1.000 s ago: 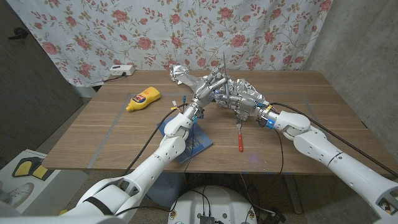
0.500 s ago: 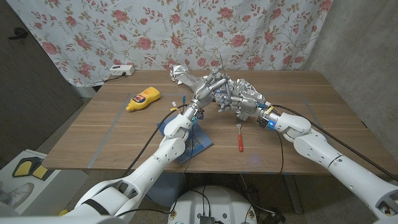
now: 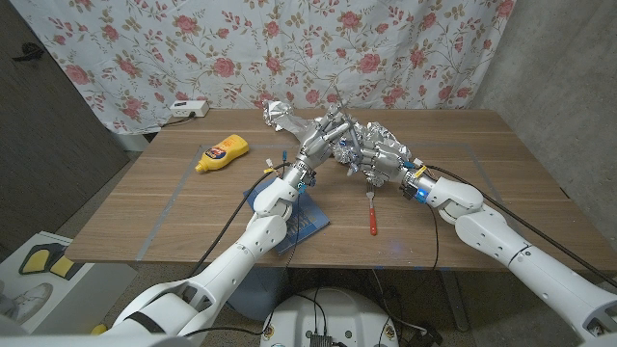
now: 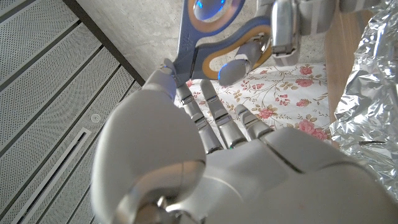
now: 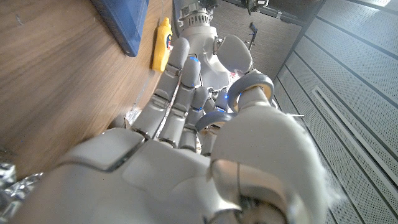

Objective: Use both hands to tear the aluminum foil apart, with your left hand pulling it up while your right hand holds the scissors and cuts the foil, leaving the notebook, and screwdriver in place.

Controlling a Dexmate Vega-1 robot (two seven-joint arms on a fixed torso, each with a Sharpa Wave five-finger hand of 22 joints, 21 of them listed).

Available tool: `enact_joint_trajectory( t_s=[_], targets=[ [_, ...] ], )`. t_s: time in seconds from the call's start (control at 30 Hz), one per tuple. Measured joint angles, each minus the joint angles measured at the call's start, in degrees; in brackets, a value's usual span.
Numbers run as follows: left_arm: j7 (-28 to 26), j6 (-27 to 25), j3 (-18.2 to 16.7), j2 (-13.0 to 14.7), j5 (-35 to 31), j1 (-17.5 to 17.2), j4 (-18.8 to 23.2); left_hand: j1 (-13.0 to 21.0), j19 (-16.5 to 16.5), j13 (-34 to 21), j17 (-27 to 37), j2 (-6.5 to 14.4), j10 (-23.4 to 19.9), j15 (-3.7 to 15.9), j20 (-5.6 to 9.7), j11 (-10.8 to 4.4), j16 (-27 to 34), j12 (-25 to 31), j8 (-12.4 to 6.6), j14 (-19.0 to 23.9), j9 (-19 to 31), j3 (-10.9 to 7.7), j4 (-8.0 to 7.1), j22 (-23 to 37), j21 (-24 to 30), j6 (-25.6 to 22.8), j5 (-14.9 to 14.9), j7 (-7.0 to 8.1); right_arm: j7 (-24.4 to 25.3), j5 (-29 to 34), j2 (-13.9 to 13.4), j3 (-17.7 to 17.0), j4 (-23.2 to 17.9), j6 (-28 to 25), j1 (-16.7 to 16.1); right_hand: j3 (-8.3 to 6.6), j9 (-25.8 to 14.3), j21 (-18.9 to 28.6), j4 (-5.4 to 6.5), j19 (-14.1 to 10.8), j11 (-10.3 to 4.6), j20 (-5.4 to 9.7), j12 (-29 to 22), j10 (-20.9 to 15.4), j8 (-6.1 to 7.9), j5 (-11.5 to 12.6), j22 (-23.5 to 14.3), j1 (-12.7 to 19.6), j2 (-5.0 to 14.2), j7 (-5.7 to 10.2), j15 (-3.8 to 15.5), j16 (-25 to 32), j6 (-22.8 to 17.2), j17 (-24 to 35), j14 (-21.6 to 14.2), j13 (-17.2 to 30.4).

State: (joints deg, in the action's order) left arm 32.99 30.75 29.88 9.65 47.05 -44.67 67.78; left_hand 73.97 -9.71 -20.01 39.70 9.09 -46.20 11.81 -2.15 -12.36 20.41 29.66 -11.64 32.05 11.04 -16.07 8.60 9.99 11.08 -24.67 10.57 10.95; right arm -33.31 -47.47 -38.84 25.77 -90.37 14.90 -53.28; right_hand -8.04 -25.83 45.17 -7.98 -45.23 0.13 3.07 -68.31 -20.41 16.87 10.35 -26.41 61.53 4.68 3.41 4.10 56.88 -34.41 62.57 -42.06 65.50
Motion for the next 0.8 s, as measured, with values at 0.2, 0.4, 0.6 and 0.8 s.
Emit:
enact_joint_trajectory(
  t_s=[0.2, 0.4, 0.6, 0.8],
  targets=[
    [-0.55, -0.1, 0.11, 0.19, -0.21, -0.16, 0.33, 0.01, 0.0, 0.0, 0.27, 0.0, -0.09, 0.0, 0.0, 0.07, 0.0, 0.38, 0.22, 0.0, 0.0, 0.0, 0.0, 0.0, 0.0, 0.0, -0.21, 0.0, 1.22, 0.52, -0.79, -0.1, -1.3, -0.9, -0.25, 0.47, -1.16, 3.59, -0.47, -0.72, 0.03, 0.52, -0.81, -2.02, 1.63, 0.0, -2.71, 0.22, -0.22, 0.26, 0.6, 0.99, -3.27, 0.72, -2.3, 0.17],
    [-1.08, -0.5, 0.26, 0.37, -0.43, -0.22, 0.65, 0.13, 0.0, 0.0, 0.46, -0.13, -0.09, 0.0, 0.0, 0.07, 0.0, 0.65, 0.22, 0.0, 0.0, 0.01, -0.01, 0.0, 0.0, 0.0, -0.23, 0.0, 2.67, 2.46, -2.1, -0.09, -2.71, -1.71, -0.31, 0.7, -2.18, 5.02, -0.23, -0.71, -0.06, 0.52, -1.96, -3.57, 2.45, 0.0, -3.75, 0.69, -0.69, 0.25, 1.02, 1.43, -4.5, 1.22, -3.36, 0.94],
    [-1.98, -0.95, 0.38, 0.59, -0.8, -0.33, 1.24, 0.13, 0.0, -0.01, 0.53, -0.13, -0.09, 0.0, 0.0, 0.07, 0.0, 1.46, 0.22, 0.0, 0.0, -0.16, 0.16, 0.0, 0.0, 0.22, -0.45, -0.21, 3.55, 4.63, -3.45, 0.42, -3.9, -2.51, 0.12, 0.93, -4.27, 8.13, 0.01, -0.71, -0.46, 0.51, -5.03, -6.19, 4.67, 0.0, -5.32, 0.61, -1.21, 0.49, 1.55, 3.34, -7.02, 4.76, -5.52, 4.11],
    [-2.91, -1.24, 0.58, 0.84, -1.23, -0.36, 1.83, 0.13, 0.0, -0.01, 0.38, -0.13, -0.1, 0.0, 0.0, 0.08, 0.0, 1.56, 0.22, 0.0, 0.0, -0.18, 0.18, 0.0, 0.0, 0.52, -0.67, -0.52, 4.25, 6.4, -4.49, 0.88, -4.72, -3.17, 0.64, 1.1, -8.34, 14.96, 0.17, -3.61, 0.16, 2.76, -8.68, -10.95, 8.62, 0.0, -8.74, 0.83, -1.43, 0.84, 2.48, 8.43, -10.92, 8.27, -9.68, 5.52]
  ],
)
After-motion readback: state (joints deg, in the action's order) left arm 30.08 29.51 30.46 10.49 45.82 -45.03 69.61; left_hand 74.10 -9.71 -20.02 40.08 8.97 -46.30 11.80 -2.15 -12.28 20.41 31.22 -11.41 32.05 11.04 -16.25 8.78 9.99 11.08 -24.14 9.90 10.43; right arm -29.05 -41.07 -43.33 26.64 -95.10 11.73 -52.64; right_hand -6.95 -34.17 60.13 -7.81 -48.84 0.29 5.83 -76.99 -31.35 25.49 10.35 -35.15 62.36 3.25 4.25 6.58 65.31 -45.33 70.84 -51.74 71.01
